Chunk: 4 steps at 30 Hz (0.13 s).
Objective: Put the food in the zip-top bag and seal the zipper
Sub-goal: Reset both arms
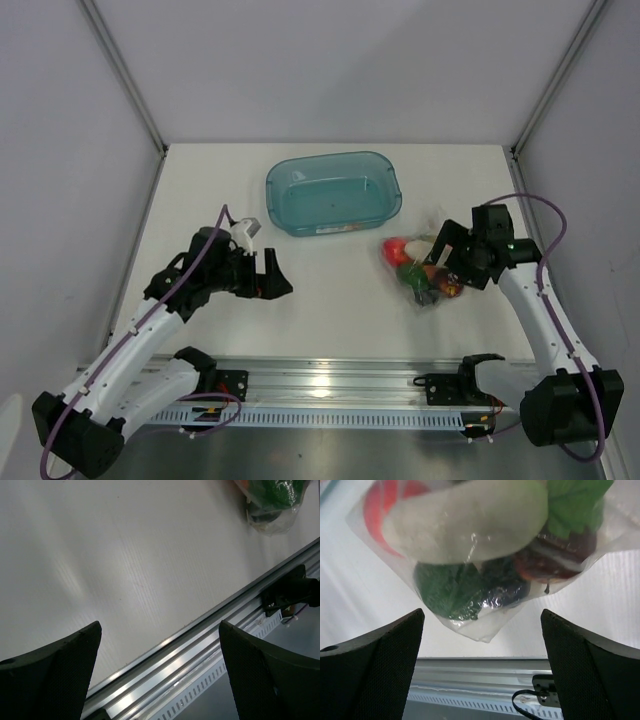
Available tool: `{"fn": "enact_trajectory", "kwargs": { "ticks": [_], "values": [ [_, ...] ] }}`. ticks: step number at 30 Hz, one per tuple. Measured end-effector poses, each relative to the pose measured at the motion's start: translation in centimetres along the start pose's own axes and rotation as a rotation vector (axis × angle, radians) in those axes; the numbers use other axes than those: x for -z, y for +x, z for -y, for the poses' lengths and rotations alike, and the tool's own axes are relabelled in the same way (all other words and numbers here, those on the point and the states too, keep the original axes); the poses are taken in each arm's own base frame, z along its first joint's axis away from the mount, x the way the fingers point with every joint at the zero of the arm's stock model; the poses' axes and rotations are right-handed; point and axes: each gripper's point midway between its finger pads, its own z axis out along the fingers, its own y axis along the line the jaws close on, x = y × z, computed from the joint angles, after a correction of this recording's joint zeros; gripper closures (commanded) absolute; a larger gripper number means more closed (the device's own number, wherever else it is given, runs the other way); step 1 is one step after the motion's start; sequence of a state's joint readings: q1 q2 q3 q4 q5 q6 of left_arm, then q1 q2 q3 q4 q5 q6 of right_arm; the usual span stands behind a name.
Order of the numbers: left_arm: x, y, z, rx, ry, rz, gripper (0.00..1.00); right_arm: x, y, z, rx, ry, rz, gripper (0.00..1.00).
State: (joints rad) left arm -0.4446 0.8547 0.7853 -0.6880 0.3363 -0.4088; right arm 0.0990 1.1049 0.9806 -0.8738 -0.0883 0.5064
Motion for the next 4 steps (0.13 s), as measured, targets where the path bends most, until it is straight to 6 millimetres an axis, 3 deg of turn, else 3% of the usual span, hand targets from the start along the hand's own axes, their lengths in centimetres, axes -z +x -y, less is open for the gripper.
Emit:
{"fn": "enact_trajectory", "kwargs": {
  "ticks": [4],
  "values": [
    [-0.3, 1.3, 0.4, 0.053, 0.052, 0.005, 0.0, -0.4, 3.6, 0.3, -0.02, -0.06, -0.067, 0.01]
  ]
}}
